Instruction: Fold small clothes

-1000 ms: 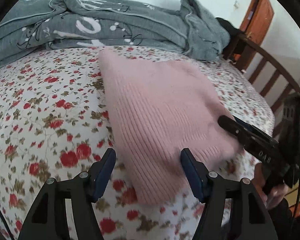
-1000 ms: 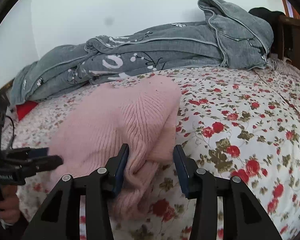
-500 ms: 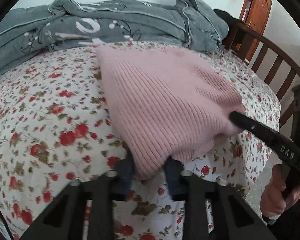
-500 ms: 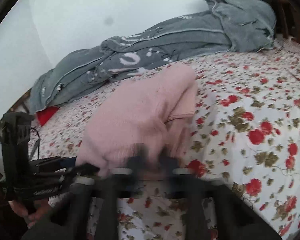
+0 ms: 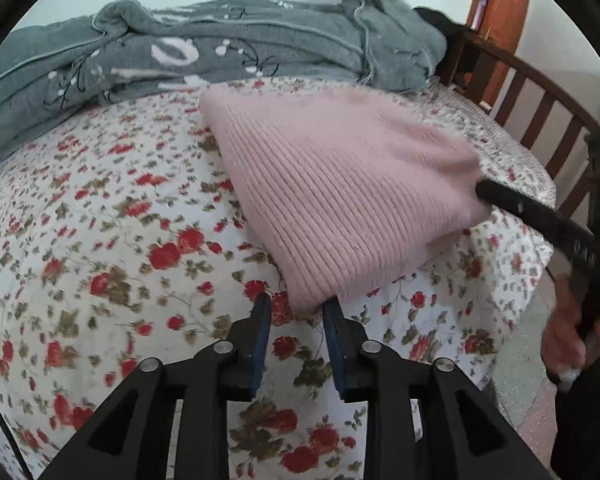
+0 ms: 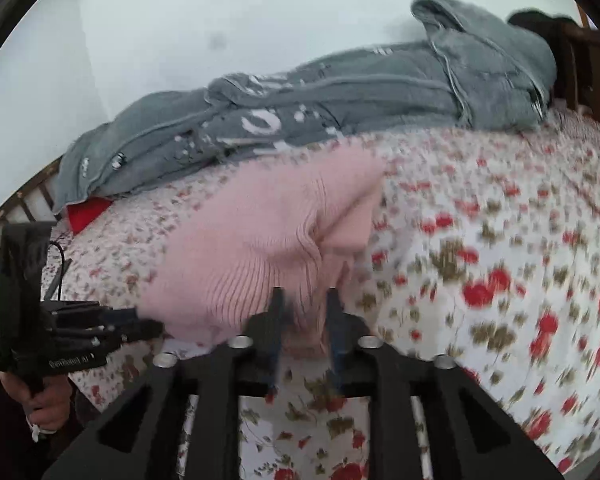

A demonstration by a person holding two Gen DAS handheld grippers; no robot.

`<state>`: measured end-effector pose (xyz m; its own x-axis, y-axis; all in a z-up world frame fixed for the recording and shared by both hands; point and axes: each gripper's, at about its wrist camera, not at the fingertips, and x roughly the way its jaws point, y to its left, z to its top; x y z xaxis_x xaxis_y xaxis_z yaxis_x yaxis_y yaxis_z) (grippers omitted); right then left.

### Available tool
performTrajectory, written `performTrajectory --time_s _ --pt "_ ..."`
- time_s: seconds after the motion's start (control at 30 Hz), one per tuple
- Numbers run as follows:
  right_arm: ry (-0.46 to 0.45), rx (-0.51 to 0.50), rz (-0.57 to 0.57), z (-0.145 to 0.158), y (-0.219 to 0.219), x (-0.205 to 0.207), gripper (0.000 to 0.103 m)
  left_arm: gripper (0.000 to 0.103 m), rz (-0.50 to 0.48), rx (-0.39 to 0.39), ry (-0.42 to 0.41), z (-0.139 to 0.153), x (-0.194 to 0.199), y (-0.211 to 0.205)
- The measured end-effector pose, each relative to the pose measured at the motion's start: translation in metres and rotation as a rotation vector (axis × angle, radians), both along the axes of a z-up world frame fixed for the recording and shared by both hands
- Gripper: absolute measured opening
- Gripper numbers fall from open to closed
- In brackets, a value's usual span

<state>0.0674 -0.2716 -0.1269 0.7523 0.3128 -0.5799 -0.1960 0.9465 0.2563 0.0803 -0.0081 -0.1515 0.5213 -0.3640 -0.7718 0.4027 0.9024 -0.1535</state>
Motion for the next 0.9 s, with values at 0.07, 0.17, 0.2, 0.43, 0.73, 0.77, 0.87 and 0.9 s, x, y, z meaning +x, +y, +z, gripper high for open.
performTrajectory --time_s 0.07,0.17,0.2,0.43,0.73,0.77,0.87,0.9 --pt "-0.058 -0.002 -0.004 0.014 0.001 0.002 0.05 0.039 0.013 -0.043 -0.007 0.008 0.0 0.009" --pt "-0.082 0.014 -0.022 0.026 0.004 0.02 0.053 0.045 0.061 -0.049 -0.025 0.022 0.008 0.017" --pt "-0.069 0.012 -0.034 0.026 0.006 0.029 0.05 0.045 0.074 -0.05 -0.027 0.025 0.012 0.019" --pt "0.023 -0.015 -0.055 -0.009 0.001 0.055 0.013 0.05 0.135 -0.138 -0.013 0.041 0.043 0.036" --pt "0.06 0.013 -0.073 0.005 -0.008 0.076 0.06 0.06 0.107 -0.244 0.095 0.025 0.102 0.015" --pt "0.07 0.028 -0.073 0.006 -0.01 0.083 0.062 0.06 0.105 -0.243 0.121 0.018 0.112 0.012" --pt "0.159 0.05 -0.06 -0.004 -0.01 0.112 0.066 0.062 0.114 -0.274 0.197 0.0 0.13 0.011" --pt "0.206 0.068 -0.049 -0.013 -0.01 0.123 0.069 0.066 0.11 -0.32 0.234 -0.009 0.137 0.013"
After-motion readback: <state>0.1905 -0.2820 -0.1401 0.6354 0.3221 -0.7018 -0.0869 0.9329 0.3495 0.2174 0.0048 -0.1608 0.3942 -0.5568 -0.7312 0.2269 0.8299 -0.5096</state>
